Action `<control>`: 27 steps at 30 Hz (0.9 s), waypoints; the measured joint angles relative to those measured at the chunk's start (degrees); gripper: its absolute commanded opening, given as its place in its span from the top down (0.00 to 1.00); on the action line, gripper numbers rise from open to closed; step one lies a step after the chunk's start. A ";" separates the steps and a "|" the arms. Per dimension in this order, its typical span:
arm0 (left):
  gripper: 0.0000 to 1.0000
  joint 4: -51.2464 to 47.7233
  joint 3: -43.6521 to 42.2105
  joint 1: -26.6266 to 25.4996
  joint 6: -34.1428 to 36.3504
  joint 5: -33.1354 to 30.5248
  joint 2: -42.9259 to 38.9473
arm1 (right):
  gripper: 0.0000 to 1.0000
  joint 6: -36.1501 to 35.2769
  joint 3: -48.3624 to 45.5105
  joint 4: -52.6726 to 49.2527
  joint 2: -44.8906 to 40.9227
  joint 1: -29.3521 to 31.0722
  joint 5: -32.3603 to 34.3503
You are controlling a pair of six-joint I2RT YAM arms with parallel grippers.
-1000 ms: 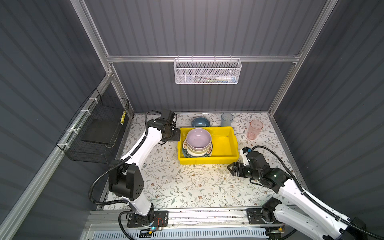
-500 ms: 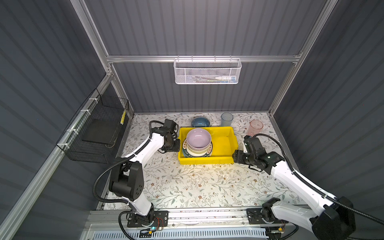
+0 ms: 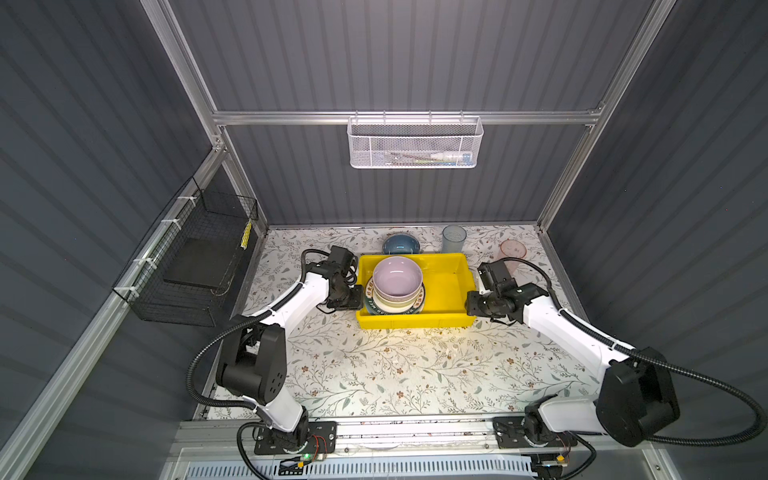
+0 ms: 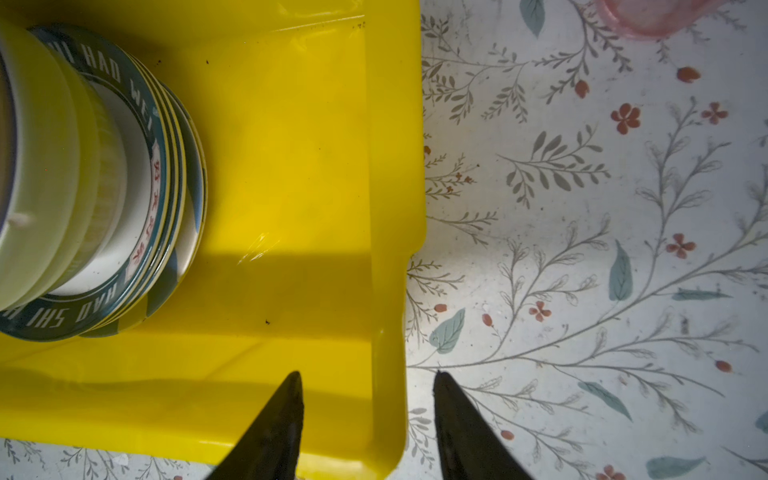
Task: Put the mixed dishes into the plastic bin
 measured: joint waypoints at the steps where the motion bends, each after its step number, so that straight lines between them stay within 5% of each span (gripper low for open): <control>1: 0.68 -0.02 -0.26 -0.02 0.00 0.22 0.00 | 0.50 -0.11 0.00 -0.07 0.07 0.00 -0.15; 14: 0.88 1.25 -1.51 -0.39 -2.03 1.68 -0.68 | 0.67 -0.76 -1.57 -0.31 -0.02 -0.26 -3.56; 27: 0.91 1.68 -8.72 -3.13 -5.57 -1.03 -8.11 | 0.77 1.81 -9.55 -1.51 -9.18 0.28 -8.28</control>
